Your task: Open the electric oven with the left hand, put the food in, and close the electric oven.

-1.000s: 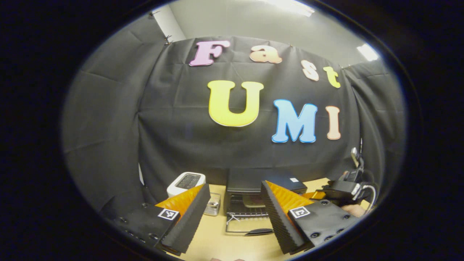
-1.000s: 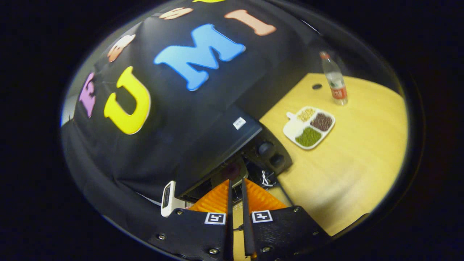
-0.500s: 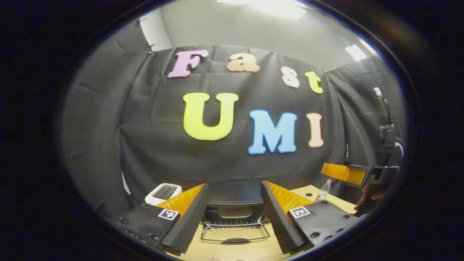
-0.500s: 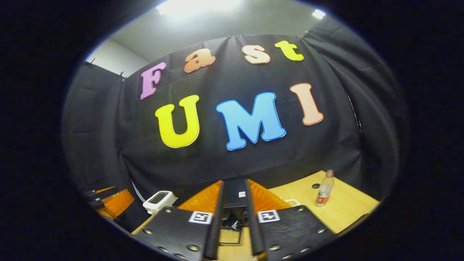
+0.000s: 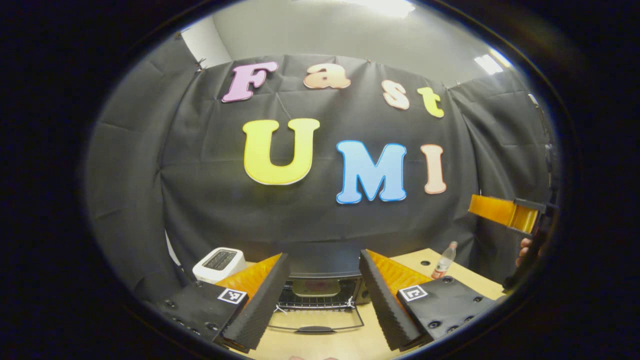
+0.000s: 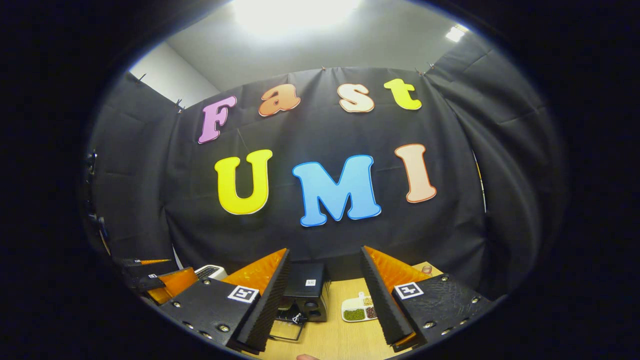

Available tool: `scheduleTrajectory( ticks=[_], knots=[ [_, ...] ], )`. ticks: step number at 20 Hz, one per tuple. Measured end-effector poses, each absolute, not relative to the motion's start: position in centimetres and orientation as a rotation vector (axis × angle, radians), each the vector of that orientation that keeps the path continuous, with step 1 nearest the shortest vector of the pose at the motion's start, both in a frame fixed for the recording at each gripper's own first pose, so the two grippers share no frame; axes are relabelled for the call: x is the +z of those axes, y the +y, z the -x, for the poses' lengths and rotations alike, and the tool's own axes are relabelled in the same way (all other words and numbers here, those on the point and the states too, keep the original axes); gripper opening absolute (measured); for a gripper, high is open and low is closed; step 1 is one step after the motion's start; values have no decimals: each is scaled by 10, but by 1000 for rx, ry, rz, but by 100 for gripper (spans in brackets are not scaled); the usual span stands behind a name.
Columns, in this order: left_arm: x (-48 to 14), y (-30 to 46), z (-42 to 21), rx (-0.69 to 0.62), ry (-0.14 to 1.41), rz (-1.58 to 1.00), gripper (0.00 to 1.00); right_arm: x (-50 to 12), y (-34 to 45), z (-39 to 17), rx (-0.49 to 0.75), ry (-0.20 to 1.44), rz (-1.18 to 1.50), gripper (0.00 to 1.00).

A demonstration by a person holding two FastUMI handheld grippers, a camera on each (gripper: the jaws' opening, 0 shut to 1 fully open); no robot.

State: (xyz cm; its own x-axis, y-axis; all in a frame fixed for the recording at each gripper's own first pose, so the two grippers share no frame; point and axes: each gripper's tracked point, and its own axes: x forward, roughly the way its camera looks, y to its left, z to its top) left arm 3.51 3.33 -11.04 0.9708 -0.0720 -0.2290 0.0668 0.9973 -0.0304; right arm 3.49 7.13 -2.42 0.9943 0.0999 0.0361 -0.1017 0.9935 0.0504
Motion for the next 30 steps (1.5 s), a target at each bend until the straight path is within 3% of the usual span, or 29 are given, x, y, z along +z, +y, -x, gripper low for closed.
scheduleTrajectory(
  ticks=[6,11,12,17,19,20,21,22,25,27,28,29,30],
  knots=[
    [-165,21,-45,-81,379,14,95,-35,55,-42,84,4,-65,84],
    [-232,23,-43,-85,572,14,99,-43,44,-44,58,31,-64,84],
    [-241,25,-34,-86,607,20,95,-45,42,-43,51,33,-66,84],
    [-305,29,-24,-92,790,26,99,-57,29,-42,11,59,-62,84],
    [-326,29,-23,-99,848,17,95,-68,22,-44,-9,75,-42,84],
    [-335,29,-23,-100,871,13,99,-74,18,-42,-18,87,-35,83],
    [-344,28,-22,-108,898,10,92,-80,17,-41,-24,103,-33,84],
    [-355,30,-21,-111,926,4,99,-85,16,-42,-29,114,-31,84],
    [-391,32,-14,-121,1030,5,95,-92,13,-42,-44,129,-27,84],
    [-413,33,-11,-121,1099,24,99,-88,10,-44,-55,116,-18,84],
    [-423,35,-10,-123,1130,28,92,-86,8,-44,-60,109,-11,84],
    [-432,36,-9,-123,1161,28,99,-84,7,-46,-62,105,-6,84],
    [-442,38,-10,-122,1183,26,95,-83,6,-45,-65,101,-4,84]
  ],
)
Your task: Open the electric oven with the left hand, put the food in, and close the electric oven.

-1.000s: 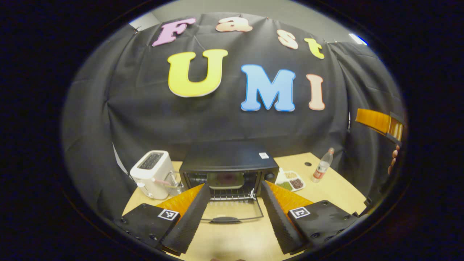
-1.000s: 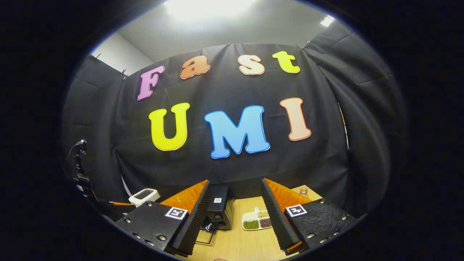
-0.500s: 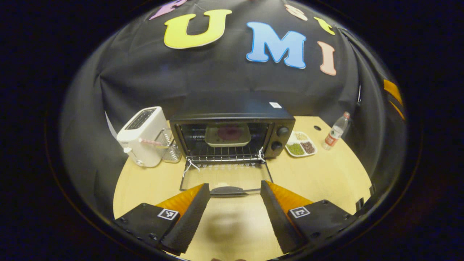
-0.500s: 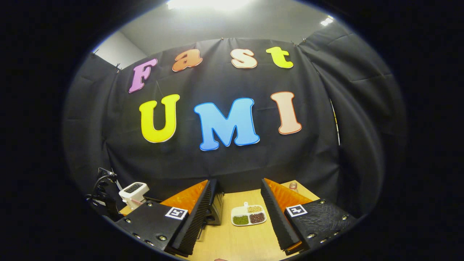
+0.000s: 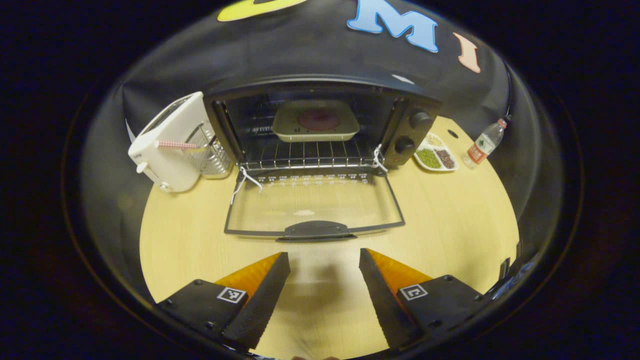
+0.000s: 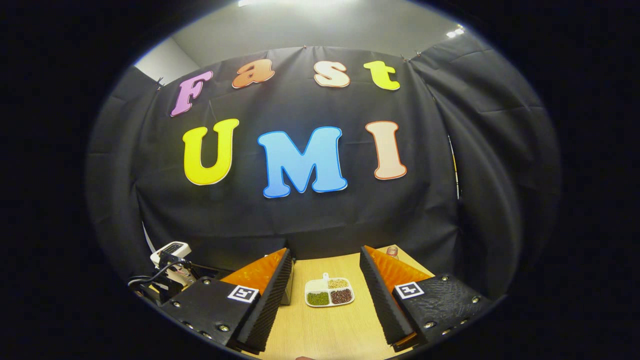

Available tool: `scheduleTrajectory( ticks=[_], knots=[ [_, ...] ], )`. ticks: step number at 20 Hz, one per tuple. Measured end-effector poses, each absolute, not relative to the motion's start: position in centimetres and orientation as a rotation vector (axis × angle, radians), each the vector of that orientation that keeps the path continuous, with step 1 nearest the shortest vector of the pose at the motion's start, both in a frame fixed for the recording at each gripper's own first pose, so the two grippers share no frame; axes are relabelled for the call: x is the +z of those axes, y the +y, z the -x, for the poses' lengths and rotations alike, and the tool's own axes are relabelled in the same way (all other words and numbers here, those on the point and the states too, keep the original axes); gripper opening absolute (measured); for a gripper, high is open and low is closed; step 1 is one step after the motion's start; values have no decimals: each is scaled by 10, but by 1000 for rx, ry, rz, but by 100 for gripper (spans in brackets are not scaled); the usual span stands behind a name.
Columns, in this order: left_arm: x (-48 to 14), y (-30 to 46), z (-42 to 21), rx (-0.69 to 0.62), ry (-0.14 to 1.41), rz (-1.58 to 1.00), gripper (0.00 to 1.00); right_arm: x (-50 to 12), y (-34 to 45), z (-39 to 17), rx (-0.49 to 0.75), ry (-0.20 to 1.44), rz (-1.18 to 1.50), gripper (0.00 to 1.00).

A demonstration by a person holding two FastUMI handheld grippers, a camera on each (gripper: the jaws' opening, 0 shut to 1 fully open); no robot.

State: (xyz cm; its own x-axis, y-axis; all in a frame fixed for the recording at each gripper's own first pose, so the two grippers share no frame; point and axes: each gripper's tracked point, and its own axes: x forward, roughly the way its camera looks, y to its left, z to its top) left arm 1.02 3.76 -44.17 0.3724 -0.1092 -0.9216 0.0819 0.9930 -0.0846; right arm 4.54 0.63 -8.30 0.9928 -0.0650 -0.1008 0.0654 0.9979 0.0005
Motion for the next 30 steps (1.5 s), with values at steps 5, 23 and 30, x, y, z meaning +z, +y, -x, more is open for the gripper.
scheduleTrajectory(
  ticks=[5,23,30],
  knots=[
    [-477,41,-12,-125,1289,22,95,-87,0,-55,-91,114,-5,84],
    [-507,46,-24,-115,1358,-3,92,-93,7,-64,-87,136,-2,84],
    [-468,48,-24,-109,1252,8,95,-89,21,-62,-51,128,-9,84]
  ],
)
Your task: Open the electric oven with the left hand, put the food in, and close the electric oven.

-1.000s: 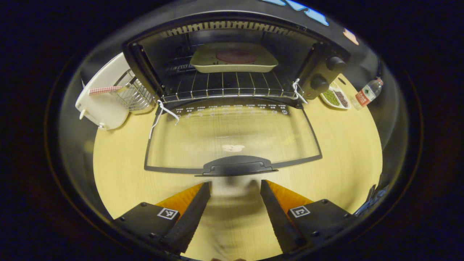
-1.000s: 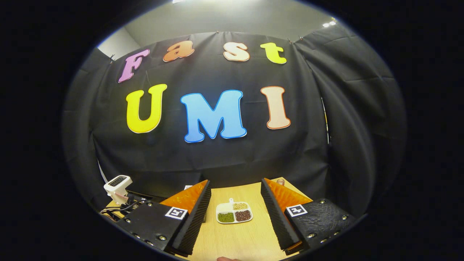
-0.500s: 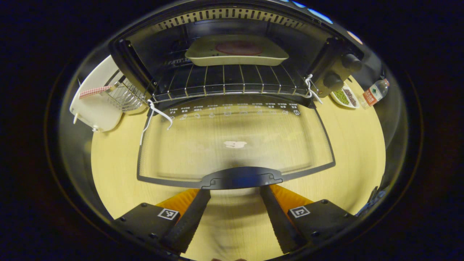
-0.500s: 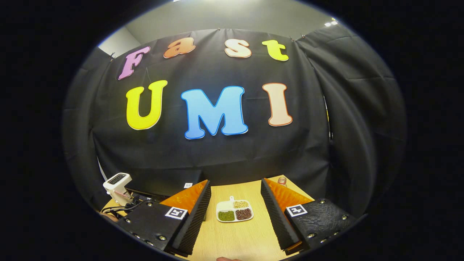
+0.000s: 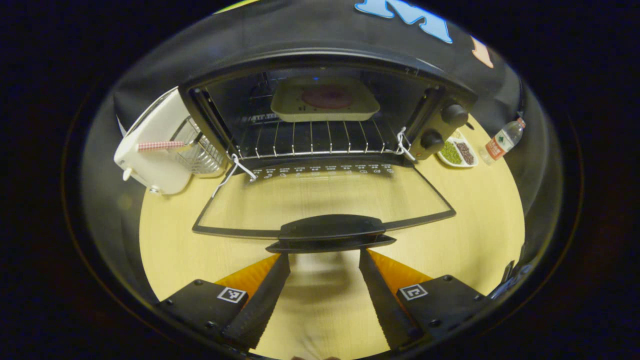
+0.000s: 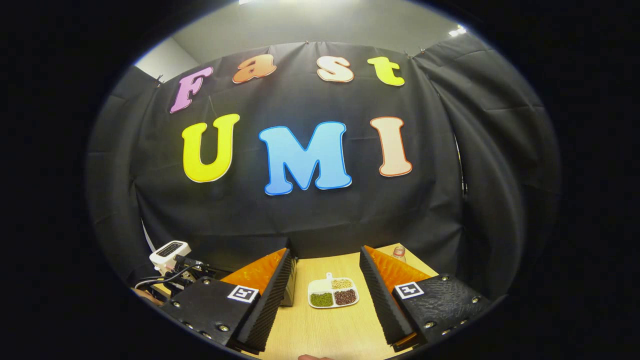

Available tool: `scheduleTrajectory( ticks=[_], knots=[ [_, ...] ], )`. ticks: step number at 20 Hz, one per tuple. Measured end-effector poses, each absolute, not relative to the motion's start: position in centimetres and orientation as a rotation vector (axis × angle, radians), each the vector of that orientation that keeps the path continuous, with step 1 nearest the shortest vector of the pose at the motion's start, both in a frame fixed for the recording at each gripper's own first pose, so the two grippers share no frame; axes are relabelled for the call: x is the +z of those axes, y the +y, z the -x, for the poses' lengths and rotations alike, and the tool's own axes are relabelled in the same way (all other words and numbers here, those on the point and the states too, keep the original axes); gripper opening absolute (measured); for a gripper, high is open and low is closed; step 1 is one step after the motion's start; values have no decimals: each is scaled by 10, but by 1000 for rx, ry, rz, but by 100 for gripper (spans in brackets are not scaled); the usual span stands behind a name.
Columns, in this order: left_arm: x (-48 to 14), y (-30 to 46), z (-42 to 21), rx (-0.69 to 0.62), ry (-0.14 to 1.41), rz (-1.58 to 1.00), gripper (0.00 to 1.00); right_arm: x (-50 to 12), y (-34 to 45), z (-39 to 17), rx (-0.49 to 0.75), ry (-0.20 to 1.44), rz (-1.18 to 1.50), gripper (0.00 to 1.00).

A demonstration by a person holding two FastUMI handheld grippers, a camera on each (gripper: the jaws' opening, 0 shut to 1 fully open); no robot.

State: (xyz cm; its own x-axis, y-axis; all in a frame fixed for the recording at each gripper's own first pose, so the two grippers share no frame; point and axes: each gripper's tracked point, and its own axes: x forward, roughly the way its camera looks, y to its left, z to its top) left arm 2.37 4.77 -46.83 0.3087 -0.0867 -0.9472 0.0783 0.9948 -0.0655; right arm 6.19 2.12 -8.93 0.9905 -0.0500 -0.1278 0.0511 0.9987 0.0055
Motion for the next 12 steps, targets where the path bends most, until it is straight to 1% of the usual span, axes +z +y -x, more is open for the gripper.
scheduleTrajectory(
  ticks=[1,2,3,4,6,7,10,12],
  knots=[
    [-466,48,-24,-108,1250,7,92,-88,22,-61,-48,127,-10,84],
    [-463,48,-24,-108,1244,6,92,-88,22,-59,-48,127,-11,84],
    [-461,48,-25,-108,1235,5,95,-88,22,-57,-49,124,-12,84],
    [-458,48,-26,-107,1228,5,92,-87,20,-55,-52,121,-13,84],
    [-452,48,-28,-106,1210,5,99,-86,18,-52,-59,120,-13,84],
    [-450,47,-29,-108,1203,6,95,-86,15,-50,-63,121,-13,84],
    [-444,46,-33,-108,1180,6,92,-84,9,-44,-75,121,-12,84],
    [-440,46,-38,-103,1162,-2,92,-82,5,-41,-83,117,-8,84]
  ],
)
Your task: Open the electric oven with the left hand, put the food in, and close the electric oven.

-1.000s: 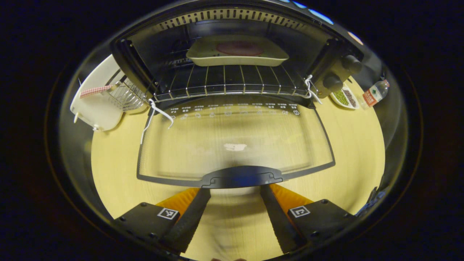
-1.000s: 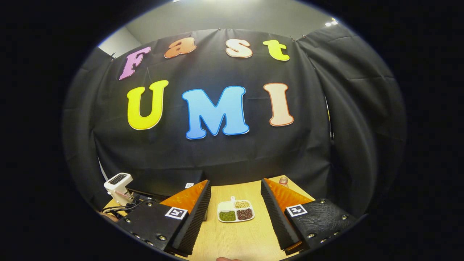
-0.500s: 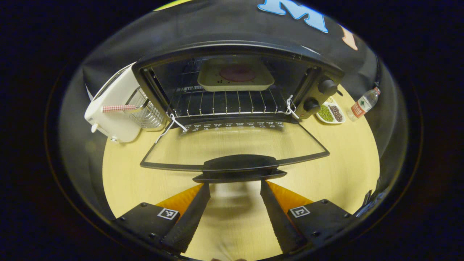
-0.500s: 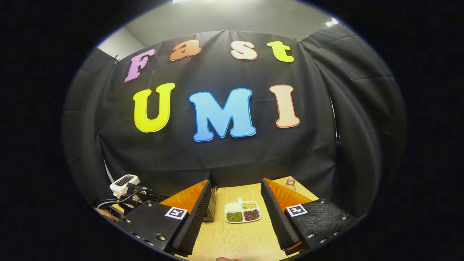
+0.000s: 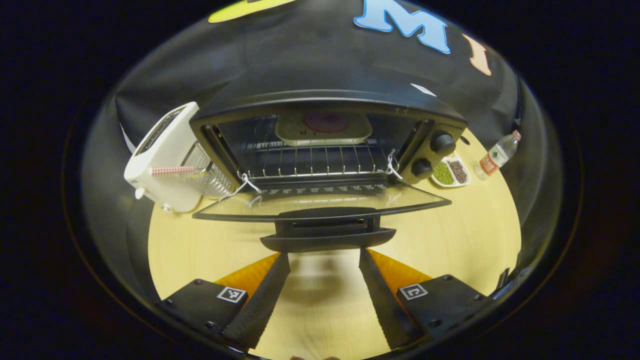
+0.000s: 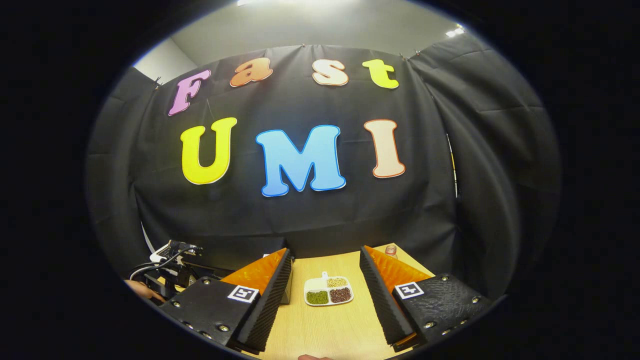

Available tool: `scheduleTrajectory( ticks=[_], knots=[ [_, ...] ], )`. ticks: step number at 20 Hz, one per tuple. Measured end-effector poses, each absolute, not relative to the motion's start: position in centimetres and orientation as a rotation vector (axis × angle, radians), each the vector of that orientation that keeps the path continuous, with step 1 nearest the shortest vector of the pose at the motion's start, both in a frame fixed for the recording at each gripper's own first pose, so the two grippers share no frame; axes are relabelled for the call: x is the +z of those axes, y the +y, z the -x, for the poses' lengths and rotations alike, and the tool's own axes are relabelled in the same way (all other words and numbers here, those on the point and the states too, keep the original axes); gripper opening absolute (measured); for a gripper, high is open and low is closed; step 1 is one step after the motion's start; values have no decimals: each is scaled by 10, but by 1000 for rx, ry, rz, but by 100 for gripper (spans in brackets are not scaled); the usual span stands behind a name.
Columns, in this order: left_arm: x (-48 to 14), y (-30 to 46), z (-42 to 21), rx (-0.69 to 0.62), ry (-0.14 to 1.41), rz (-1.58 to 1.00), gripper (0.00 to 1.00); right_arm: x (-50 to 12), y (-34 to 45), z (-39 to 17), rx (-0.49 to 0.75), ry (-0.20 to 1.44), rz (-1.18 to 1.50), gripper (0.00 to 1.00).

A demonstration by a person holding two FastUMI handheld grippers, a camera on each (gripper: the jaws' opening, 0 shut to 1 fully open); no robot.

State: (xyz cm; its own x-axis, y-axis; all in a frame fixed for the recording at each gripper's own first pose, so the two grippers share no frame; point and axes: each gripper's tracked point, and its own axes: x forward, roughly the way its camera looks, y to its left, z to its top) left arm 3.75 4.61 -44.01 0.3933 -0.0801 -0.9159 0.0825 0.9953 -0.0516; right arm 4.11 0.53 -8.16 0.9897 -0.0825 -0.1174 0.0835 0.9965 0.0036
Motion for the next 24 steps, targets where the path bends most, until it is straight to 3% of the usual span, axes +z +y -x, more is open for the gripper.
scheduleTrajectory(
  ticks=[5,7,8,10,12,13,16,20,24],
  knots=[
    [-420,46,-54,-90,1094,4,99,-77,-2,-34,-99,110,-1,84],
    [-398,43,-58,-87,1022,16,92,-74,-3,-33,-98,107,2,84],
    [-383,42,-62,-88,972,22,99,-72,-4,-32,-96,105,2,84],
    [-345,39,-69,-93,851,40,92,-65,-1,-34,-83,93,-2,84],
    [-291,31,-72,-102,700,76,99,-58,1,-32,-65,83,2,84],
    [-263,29,-71,-101,622,93,95,-51,4,-33,-55,78,1,84],
    [-175,30,-56,-97,397,111,99,-28,14,-33,-27,62,-10,84],
    [-90,37,-21,-53,237,123,95,9,28,-27,13,20,-15,84],
    [-32,38,2,-48,155,107,98,28,37,-22,39,-5,-6,84]
  ],
)
